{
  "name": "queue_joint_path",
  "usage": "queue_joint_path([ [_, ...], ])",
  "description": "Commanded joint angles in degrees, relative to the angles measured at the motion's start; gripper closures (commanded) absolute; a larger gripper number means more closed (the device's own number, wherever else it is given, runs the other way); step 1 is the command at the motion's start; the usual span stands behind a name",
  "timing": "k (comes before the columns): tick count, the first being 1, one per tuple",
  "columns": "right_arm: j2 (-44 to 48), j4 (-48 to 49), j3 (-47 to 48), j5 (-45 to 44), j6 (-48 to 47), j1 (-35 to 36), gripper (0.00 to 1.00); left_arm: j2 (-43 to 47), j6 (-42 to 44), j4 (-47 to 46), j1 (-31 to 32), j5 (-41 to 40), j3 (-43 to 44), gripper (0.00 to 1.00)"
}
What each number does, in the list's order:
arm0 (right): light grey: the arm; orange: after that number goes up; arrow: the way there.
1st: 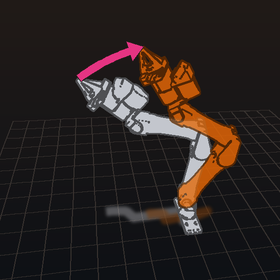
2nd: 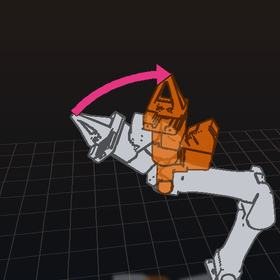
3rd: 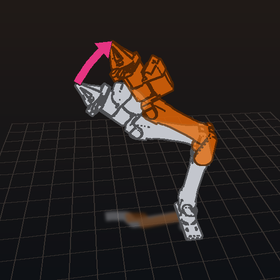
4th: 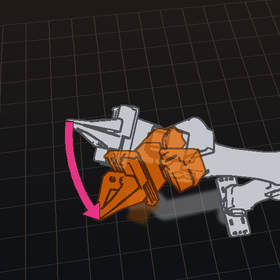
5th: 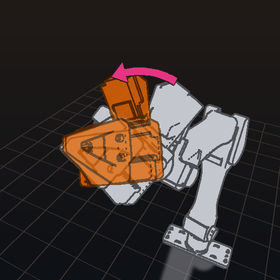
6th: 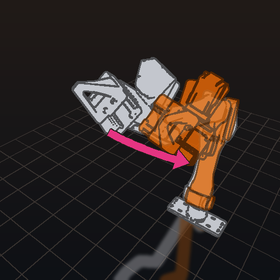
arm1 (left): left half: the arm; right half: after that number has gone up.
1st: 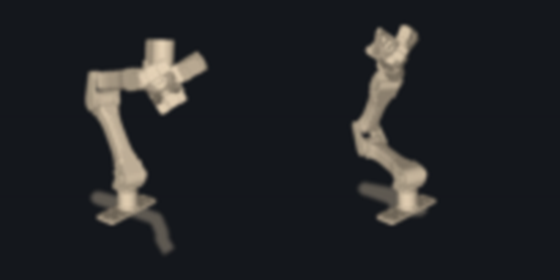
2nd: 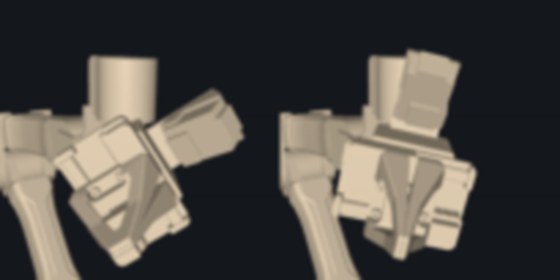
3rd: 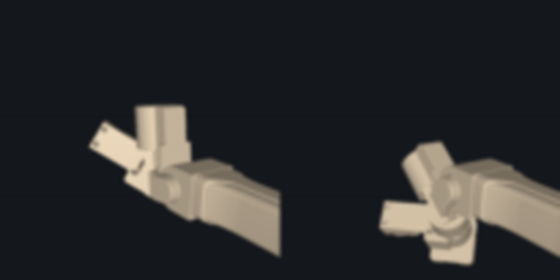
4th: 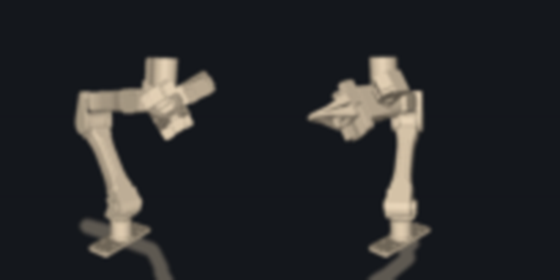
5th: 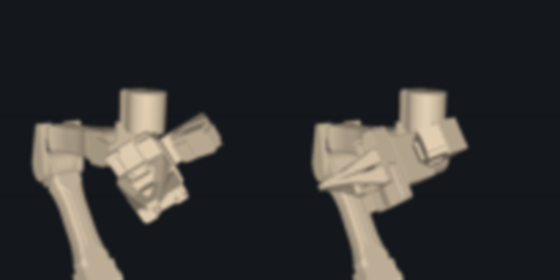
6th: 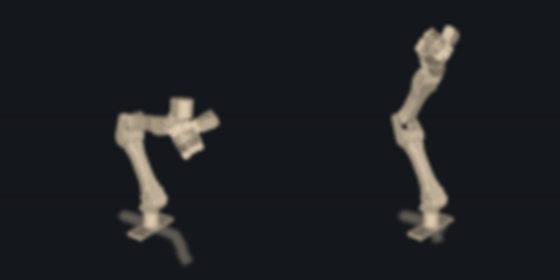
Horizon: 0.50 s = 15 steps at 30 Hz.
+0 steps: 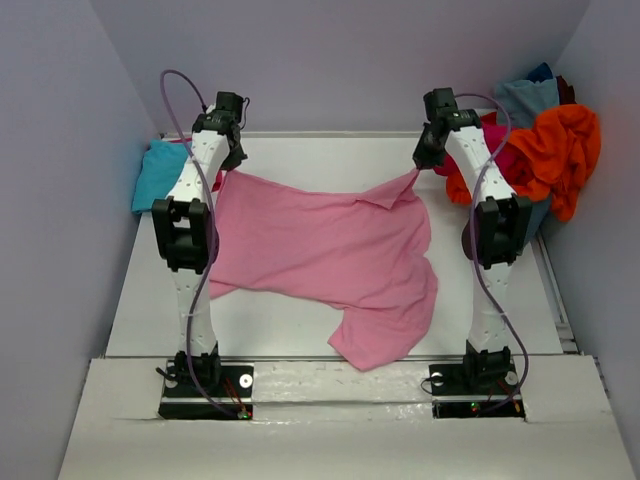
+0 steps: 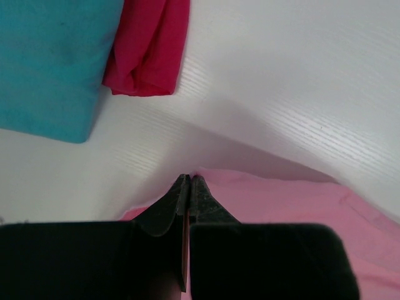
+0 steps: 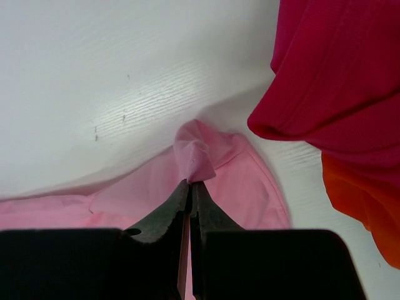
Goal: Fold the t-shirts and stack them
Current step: Pick up the flattened T-shirt from the center of the board.
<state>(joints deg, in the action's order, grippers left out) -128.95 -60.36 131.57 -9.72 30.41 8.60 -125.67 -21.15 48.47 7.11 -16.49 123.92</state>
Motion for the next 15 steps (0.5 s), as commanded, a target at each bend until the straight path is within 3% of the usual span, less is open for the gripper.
queue_joint_path([
  [1, -2.7, -0.6, 3.9, 0.5, -0.2, -0.3, 0.93, -2.5, -1.1, 0.0, -0.3, -2.2, 5.5, 0.94],
  [15, -8.4, 1.5, 12.9, 4.7, -1.2, -3.2, 0.92, -5.2, -1.9, -0.6, -5.2, -4.4, 6.7, 0.94],
])
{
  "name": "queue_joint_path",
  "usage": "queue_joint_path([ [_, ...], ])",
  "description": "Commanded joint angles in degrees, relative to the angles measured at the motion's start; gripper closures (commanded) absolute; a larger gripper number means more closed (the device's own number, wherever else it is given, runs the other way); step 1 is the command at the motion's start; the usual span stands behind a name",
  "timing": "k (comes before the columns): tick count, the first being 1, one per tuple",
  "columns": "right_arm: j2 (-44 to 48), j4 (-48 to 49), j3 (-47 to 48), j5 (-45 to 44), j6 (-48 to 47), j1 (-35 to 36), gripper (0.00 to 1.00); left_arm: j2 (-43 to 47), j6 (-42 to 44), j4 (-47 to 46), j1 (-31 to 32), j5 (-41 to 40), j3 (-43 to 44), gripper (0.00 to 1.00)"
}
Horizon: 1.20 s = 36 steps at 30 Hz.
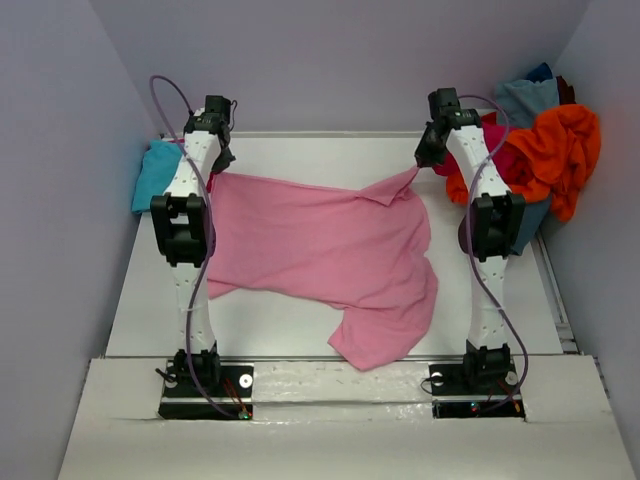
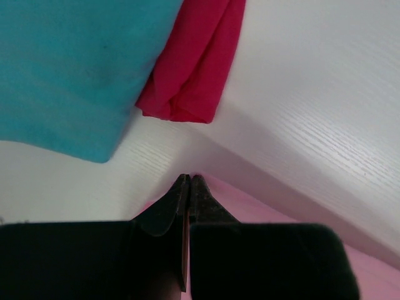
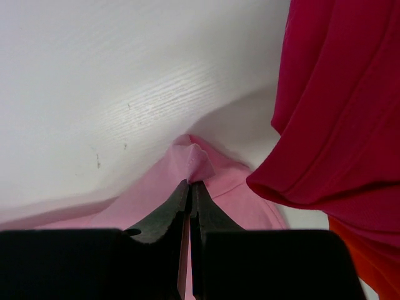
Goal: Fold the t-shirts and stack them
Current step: Pick up the flattened T-shirt from the center of the board, then fold the flattened T-shirt at the center of the board.
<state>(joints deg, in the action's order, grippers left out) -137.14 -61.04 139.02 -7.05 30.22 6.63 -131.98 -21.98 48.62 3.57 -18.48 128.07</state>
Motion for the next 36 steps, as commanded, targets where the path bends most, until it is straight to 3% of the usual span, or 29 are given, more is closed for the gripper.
queue_joint_path([
  [1, -0.4, 2.1, 6.4, 2.3, -1.1, -1.2, 0.92, 0.9, -1.0, -0.8, -2.2, -2.4, 2.6, 0.94],
  [15, -0.8, 3.5, 7.7, 9.9, -2.4, -2.2, 0.91, 0.7, -1.1, -1.7, -3.5, 1.8, 2.0, 0.94],
  [36, 13.2, -3.2, -8.2, 11.8, -3.1, -1.2, 0.92, 17.7, -4.4, -7.9, -3.5, 9.9, -20.7, 0.94],
])
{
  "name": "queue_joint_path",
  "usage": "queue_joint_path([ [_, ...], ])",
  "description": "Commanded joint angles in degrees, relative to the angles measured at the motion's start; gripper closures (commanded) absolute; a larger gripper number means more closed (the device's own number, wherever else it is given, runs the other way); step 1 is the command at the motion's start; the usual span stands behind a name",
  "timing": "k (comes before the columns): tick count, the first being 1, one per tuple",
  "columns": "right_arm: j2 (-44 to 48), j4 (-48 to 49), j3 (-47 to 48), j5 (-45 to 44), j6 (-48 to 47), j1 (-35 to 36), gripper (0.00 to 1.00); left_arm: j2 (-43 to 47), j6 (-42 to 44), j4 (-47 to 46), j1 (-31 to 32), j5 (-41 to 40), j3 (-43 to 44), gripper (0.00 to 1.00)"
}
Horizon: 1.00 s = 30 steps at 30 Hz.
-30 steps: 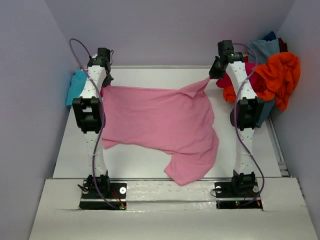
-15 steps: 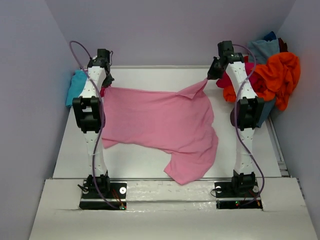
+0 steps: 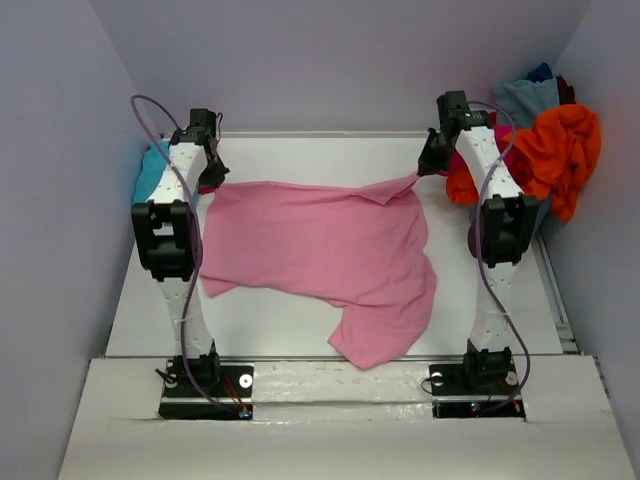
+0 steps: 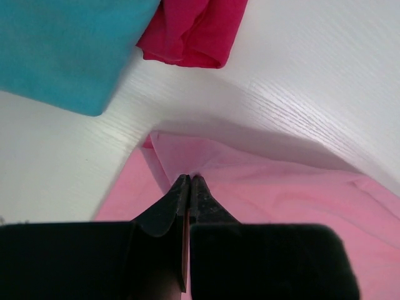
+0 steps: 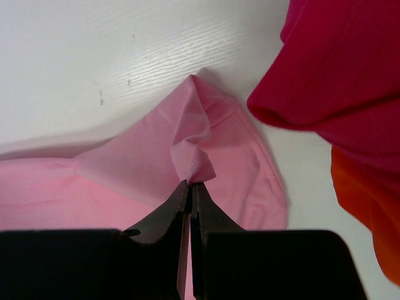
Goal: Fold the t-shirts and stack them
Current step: Fold the flattened T-shirt at the center of the board.
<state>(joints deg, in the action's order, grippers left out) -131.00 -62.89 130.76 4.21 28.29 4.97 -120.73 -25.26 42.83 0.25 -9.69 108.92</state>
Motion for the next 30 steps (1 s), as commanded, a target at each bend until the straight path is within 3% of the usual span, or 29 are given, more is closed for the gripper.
queue_joint_path([
  [1, 7.4, -2.1, 0.1, 0.3, -1.5, 0.5, 0.92, 7.0, -1.2, -2.2, -0.2, 1.1, -2.2, 0.94],
  [20, 11.9, -7.0, -12.7, 0.3, -5.6, 6.5, 0.92, 17.5, -2.7, -5.1, -0.2, 5.6, -18.7, 0.94],
  [30, 16.1, -6.6, -19.3, -2.4, -5.4, 6.5, 0.92, 21.2, -2.7, -4.6, -0.2, 2.9, -23.7, 0.94],
])
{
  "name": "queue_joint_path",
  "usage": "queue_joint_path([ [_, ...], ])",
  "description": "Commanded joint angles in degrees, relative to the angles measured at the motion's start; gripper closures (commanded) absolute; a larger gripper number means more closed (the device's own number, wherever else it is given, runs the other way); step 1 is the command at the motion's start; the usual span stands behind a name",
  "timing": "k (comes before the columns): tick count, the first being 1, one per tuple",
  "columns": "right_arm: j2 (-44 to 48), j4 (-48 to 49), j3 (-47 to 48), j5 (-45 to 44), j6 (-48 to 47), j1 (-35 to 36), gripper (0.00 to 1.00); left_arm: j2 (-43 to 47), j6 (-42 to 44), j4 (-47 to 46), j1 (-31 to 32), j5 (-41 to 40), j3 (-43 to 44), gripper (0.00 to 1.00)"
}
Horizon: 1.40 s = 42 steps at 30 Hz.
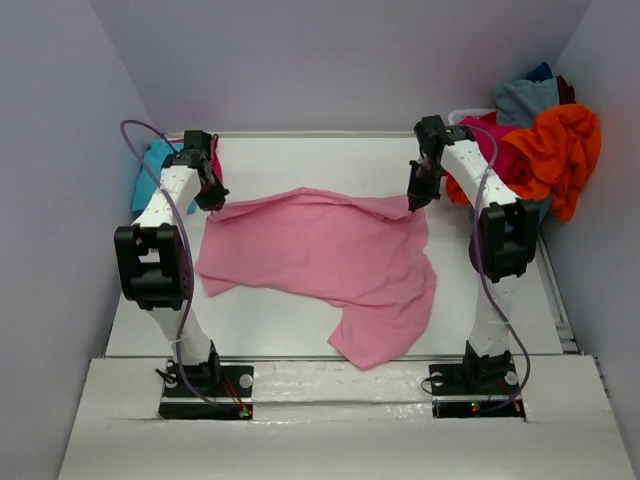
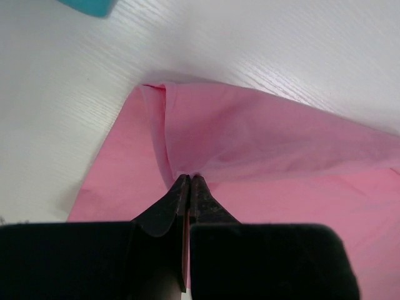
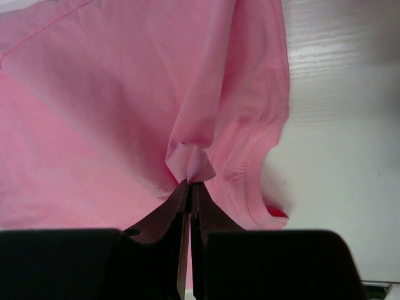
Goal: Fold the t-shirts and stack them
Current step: Fold the flattened T-shirt at the center of the board.
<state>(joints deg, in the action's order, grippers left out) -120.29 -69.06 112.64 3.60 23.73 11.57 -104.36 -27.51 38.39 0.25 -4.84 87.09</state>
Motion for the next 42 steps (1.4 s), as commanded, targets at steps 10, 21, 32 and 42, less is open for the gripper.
queue_joint_path([
  [10, 7.6, -0.2, -6.4, -3.3, -0.4, -0.1, 0.91, 7.4, -0.3, -1.8, -3.7, 1.7, -7.0, 0.94],
  [21, 8.3, 0.9, -9.8, -3.6, -0.3, -0.7, 0.90, 7.7, -0.8, -3.9, -9.0, 8.1, -10.4, 0.94],
  [32, 7.9, -0.3, -7.3, -5.4, -0.9, -3.8, 0.89, 7.3, -0.7, -3.9, -10.1, 7.7, -10.0, 0.94],
  [42, 7.6, -0.4, -6.4, -4.8, -1.0, -5.0, 0.89, 8.2, -1.1, -4.3, -10.6, 8.4, -11.9, 0.94],
])
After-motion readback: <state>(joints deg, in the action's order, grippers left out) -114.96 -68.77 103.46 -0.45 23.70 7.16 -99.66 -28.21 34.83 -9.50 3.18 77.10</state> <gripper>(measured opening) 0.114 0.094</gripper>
